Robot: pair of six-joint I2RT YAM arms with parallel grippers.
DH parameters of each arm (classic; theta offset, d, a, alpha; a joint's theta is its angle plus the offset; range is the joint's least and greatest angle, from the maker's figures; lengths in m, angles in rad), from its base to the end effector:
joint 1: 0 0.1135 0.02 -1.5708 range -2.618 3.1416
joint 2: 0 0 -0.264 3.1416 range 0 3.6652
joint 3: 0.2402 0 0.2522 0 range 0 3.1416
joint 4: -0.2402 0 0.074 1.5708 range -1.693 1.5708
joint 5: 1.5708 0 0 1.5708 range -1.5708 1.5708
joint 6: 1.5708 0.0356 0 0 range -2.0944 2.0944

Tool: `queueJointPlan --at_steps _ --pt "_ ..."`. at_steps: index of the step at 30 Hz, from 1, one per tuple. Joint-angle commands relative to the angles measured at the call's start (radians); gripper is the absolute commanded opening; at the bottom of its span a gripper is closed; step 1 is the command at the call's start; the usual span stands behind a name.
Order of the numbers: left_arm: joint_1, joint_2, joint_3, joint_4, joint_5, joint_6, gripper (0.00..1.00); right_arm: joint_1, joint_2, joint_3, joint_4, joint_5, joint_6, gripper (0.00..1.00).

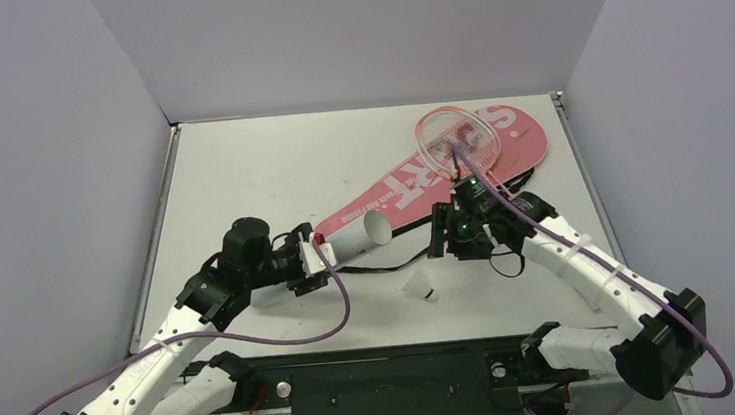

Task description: Pack up the badminton gear

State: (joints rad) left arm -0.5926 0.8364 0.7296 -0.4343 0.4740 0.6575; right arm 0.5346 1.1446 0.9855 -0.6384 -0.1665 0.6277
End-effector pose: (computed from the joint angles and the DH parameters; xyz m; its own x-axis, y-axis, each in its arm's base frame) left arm 0.1432 -0.1160 0.2886 0.1639 0.5452 -0.8221 0.9113 0.2354 0.3377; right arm 0.2022 0.1266 0.2962 -0.8520 0.1686 -0.4957 -0.1257 0.8532 0.5062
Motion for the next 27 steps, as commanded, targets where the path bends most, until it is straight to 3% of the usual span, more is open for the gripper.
queueJointPlan --at_steps 1,14,27 --pt "0.019 -0.028 0.035 0.027 0.0 -0.008 0.13 0.128 0.119 0.021 -0.03 0.18 0.003 0.62" --pt "0.037 -0.065 0.026 -0.003 0.024 -0.008 0.11 0.21 0.473 0.224 -0.048 0.264 0.028 0.56" --pt "0.04 -0.083 0.022 -0.02 0.044 -0.006 0.11 0.218 0.578 0.245 -0.076 0.24 0.029 0.42"
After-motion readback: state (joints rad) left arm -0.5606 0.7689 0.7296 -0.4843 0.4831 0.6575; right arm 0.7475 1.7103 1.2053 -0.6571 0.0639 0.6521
